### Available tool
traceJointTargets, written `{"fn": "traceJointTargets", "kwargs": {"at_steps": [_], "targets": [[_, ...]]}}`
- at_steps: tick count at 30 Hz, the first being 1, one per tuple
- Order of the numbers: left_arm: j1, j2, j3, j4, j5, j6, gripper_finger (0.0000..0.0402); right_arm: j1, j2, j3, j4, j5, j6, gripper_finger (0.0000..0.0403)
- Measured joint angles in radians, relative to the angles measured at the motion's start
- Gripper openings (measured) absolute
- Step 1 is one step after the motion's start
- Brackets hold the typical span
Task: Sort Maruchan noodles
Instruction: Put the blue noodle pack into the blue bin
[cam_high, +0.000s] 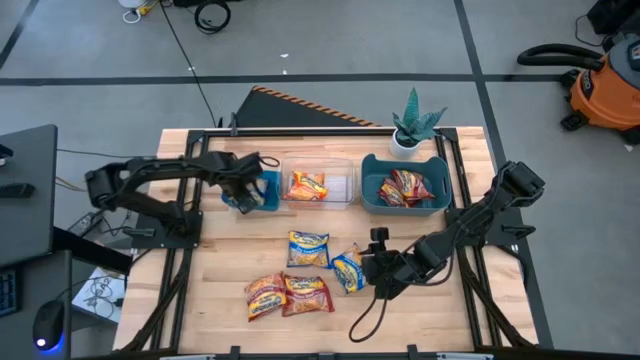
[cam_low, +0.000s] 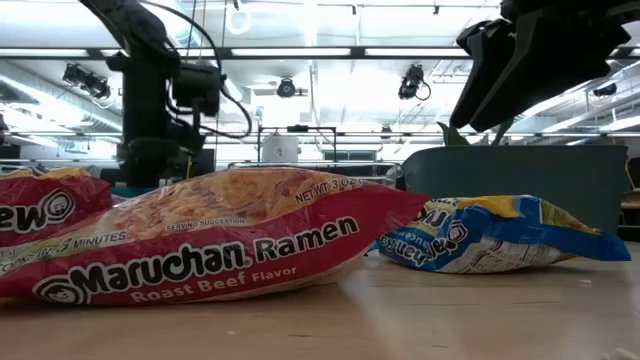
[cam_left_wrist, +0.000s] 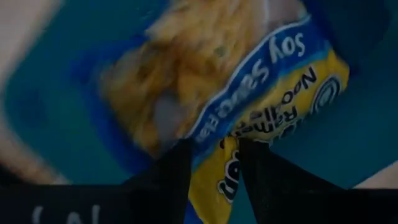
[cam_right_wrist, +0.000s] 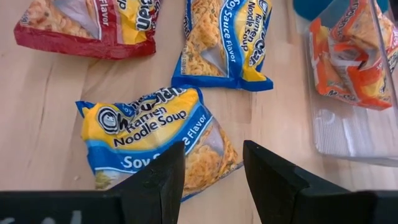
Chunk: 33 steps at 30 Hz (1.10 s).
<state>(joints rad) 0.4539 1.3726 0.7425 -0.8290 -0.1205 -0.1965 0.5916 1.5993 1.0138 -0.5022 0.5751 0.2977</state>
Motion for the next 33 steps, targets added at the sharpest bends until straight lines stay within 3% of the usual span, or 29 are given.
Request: {"fn": "traceJointTargets", "kwargs": {"at_steps": [6,13,18,26,33], "targets": [[-0.025,0.048,0.016,0.003,0.008,0.082,0.0141,-0.010,0.000,0.000,-0.001,0.000,-0.036,0.0167],[-0.051,0.001,0.193,-0.132,-0.036,0.104,0.0141,-0.019,0.000,0.000,-0.007,-0.019,-0.028,0.0167],[-0.180,-0.041,0.324,-0.196,0.069,0.099,0.0141,-0.018,0.000,0.000,-0.010,-0.021,-0.014,0.0167],[-0.513,-0.026,0.365,0.000,0.064,-0.186,0.0141,-0.016,0.000,0.000,-0.026,-0.059,-0.014,0.0167],[-0.648,0.179,0.388,0.117,0.075,-0.398,0.0141,-0.015,0.000,0.000,0.007,-0.073,-0.066,0.0167]]}}
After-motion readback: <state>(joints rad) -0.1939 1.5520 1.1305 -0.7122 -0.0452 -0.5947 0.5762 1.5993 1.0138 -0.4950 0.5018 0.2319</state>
